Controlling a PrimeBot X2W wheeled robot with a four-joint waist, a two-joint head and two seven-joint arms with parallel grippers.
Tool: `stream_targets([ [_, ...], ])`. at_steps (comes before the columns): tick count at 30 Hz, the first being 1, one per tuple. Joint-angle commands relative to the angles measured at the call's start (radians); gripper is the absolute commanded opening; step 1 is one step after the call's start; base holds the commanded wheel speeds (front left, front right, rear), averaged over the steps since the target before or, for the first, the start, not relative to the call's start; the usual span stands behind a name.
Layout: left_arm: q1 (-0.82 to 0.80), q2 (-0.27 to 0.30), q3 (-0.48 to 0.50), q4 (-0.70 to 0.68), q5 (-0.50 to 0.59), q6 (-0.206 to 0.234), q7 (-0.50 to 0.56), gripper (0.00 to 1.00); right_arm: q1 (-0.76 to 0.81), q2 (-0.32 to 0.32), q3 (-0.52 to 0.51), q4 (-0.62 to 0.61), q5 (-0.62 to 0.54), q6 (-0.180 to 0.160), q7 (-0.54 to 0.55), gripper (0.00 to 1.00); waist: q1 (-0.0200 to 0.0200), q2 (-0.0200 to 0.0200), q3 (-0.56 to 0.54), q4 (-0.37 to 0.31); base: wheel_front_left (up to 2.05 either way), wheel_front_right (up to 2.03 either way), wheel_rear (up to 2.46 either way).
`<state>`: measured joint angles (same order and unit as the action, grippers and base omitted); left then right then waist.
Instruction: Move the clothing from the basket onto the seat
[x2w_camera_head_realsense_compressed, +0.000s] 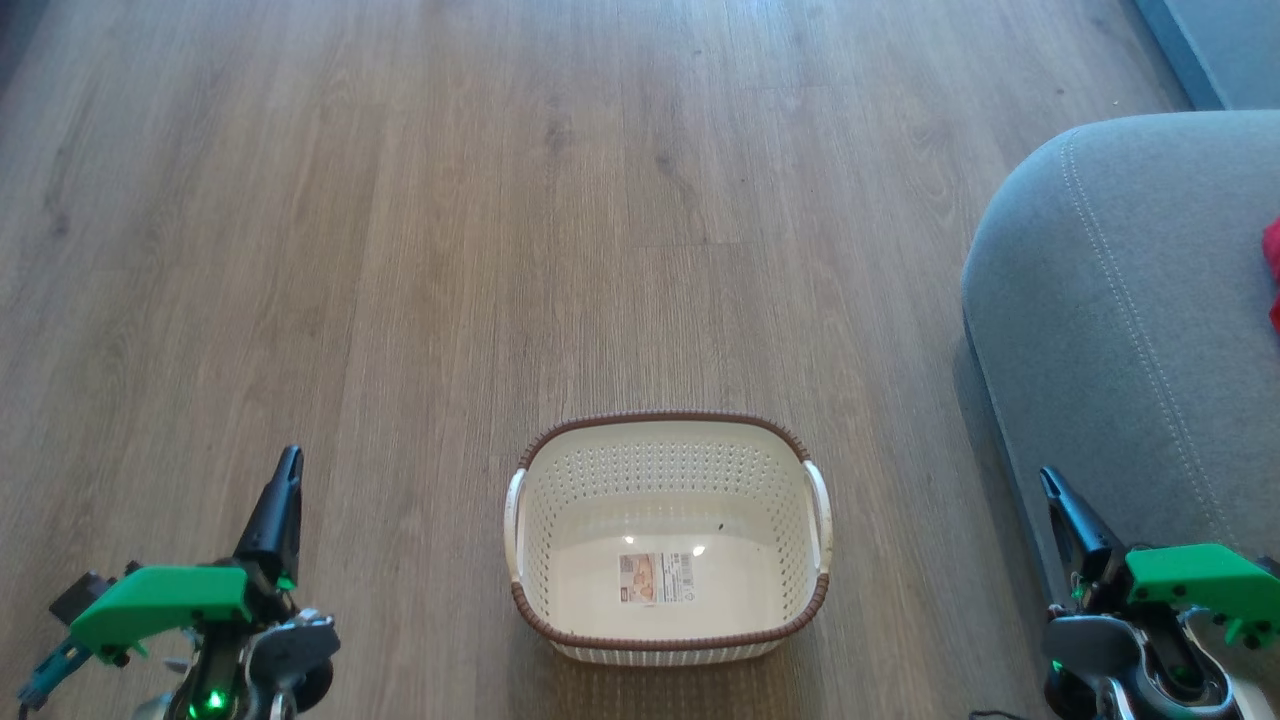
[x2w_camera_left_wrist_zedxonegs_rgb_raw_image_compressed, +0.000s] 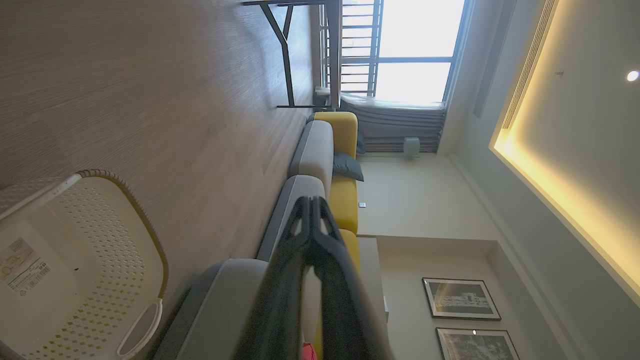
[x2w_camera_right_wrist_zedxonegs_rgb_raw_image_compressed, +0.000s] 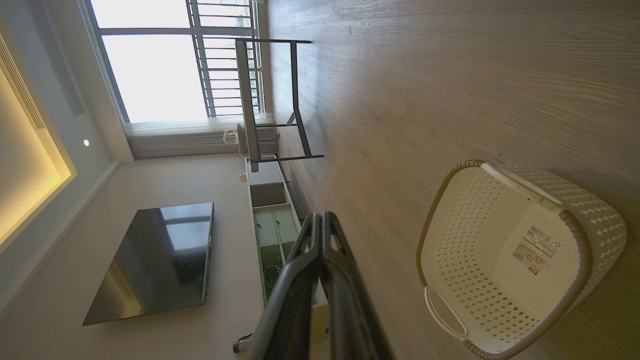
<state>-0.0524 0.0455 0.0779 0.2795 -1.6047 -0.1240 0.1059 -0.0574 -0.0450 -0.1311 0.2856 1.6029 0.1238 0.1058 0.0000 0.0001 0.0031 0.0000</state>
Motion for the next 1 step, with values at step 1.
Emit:
stream_targets([
  [1, -0.056, 0.005, 0.036, -0.034, -0.004, -0.007, 0.007, 0.00, -0.051, -0.005, 0.016, -0.041, 0.005, 0.007, 0.008, 0.00, 0.0000, -0.0001, 0.000, 0.000, 0.00, 0.00, 0.00],
])
